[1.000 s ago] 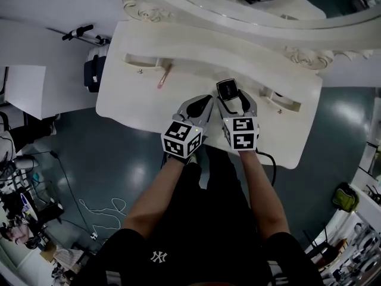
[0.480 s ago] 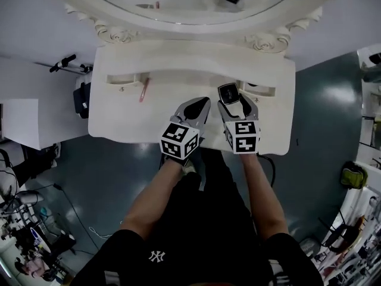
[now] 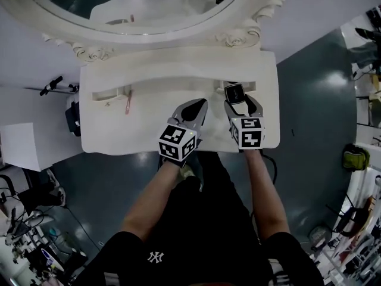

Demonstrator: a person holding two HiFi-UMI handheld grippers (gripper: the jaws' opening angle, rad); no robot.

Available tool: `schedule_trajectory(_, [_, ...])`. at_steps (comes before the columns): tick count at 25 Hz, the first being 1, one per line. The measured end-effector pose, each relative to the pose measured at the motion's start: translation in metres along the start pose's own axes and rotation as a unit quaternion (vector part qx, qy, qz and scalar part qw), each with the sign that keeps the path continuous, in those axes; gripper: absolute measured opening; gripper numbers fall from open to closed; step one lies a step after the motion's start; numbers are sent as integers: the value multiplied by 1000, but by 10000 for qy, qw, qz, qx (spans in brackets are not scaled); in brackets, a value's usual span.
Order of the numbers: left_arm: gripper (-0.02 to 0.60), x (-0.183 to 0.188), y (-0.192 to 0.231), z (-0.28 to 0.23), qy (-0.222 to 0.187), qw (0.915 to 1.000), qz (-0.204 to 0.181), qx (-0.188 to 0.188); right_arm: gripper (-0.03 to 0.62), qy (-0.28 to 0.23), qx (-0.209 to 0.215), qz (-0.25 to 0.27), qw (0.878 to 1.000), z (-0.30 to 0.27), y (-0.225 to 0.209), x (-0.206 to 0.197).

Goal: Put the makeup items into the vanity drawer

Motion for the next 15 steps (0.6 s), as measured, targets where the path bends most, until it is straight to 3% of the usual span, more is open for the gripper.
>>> schedule_trajectory(3, [0,-1,-5,-10,32,10000,1,-72,324,161,-102,-20,9998,-3,-19,-6])
schedule_trajectory(7, [0,-2,-7,-18,53,9999,20,-110,324,757,-69,80,9971,-8,-37,-18])
schedule_trajectory(15, [0,0,-3,-28,51,9999,82,-97,325,1542,155,-22,9879,-11,-43,-20])
Point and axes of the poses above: the fingertips, and each gripper's own axes: z backward along the fingers, y to its left, x out of its top, the point moved 1 cm from there along z, backward along the fingers, and after that the axes turned 5 degrees about -y, right-handed, at the moved point
